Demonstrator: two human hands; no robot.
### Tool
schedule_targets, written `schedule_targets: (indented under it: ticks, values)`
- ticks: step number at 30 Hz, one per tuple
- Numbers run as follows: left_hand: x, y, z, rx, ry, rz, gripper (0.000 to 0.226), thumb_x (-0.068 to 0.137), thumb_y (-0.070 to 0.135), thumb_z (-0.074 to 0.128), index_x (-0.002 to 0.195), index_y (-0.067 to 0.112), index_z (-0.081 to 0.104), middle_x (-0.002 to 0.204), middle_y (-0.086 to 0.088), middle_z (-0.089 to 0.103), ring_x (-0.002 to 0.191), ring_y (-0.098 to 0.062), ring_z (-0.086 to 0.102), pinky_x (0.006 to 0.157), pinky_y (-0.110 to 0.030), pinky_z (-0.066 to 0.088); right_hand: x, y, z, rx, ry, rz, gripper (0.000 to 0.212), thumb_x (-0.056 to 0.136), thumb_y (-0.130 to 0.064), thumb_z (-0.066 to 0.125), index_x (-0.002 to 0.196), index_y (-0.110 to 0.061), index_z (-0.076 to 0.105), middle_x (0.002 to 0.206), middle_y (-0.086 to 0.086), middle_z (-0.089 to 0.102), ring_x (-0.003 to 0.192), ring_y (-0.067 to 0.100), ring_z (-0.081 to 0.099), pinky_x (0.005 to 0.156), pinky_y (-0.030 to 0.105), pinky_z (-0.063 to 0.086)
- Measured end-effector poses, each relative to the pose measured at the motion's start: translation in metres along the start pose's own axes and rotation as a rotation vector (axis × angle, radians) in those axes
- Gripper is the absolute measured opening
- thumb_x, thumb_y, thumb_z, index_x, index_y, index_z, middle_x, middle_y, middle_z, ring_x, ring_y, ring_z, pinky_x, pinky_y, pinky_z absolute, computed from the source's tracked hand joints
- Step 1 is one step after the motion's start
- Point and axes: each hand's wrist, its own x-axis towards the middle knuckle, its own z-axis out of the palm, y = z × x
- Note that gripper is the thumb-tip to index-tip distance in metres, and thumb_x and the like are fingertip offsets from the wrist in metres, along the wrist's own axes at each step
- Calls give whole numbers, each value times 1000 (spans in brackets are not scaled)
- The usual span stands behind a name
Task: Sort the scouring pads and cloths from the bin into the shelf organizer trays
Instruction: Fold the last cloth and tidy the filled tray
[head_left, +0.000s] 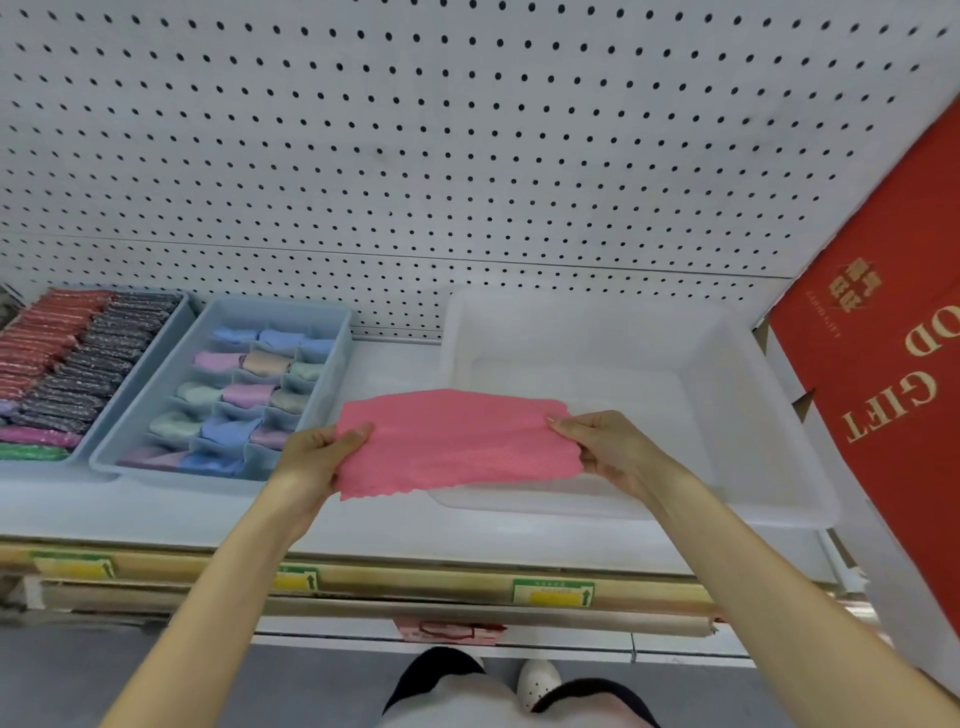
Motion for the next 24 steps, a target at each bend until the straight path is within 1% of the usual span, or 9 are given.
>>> schedule_targets:
  ticks: [7,10,13,15,17,18,19,21,24]
  values:
    - [5,14,8,51,-39,80,19,92,18,63,91,0,69,86,-17,73,67,-21,69,55,-24,56,-3,-13,-15,-27,-37,-59,20,86,-17,70,88,3,66,85,13,65,74,18,66,67,24,55]
    - [5,28,15,42,-115,109,24,89,19,65,97,-3,69,88,-19,72,68,-21,68,60,-24,55,-9,-20,-32,5,-139,-34,20,89,-15,67,105,-5,71,104,12,70,91,21,66,79,29,56]
    - [1,46,23,-69,-327,116,53,60,37,90,96,2,74,91,-16,72,76,-20,67,69,-26,56,-23,-35,-53,69,-210,-82,28,90,-15,61,117,-11,67,113,8,69,98,19,64,85,28,54]
    - [-2,59,30,-149,-435,162,48,42,28,96,82,8,78,80,-9,73,67,-12,68,61,-20,56,-36,-51,-71,112,-238,-199,29,87,-10,59,116,-7,66,109,10,70,95,19,66,79,26,54]
    - [-7,74,41,-210,-478,219,14,52,7,82,66,9,78,70,-5,72,60,-8,67,54,-17,54,-49,-64,-87,117,-214,-319,22,84,4,57,100,-2,71,104,17,69,93,24,66,77,26,53]
    - [-11,83,47,-197,-478,236,15,66,-1,68,60,9,76,70,-4,72,60,-8,67,54,-17,53,-53,-70,-94,101,-172,-351,26,83,9,50,84,-1,73,95,17,70,87,23,66,73,24,52]
    - [-8,88,54,-145,-487,235,38,81,-8,51,57,8,75,71,-3,72,61,-9,68,55,-18,54,-60,-76,-100,86,-113,-362,34,83,12,41,72,0,71,85,15,70,80,18,65,69,21,50]
    - [-10,99,64,-61,-538,242,59,91,-9,26,62,5,75,76,-7,71,64,-15,67,57,-22,54,-62,-84,-104,76,-32,-375,40,86,9,32,67,4,66,73,9,68,69,12,64,64,18,48]
    - [-12,105,85,52,-490,312,50,97,5,36,62,7,72,72,-7,66,61,-20,60,54,-23,50,-57,-83,-107,-11,113,-484,20,89,0,56,70,-2,62,69,1,65,69,7,61,66,19,44]
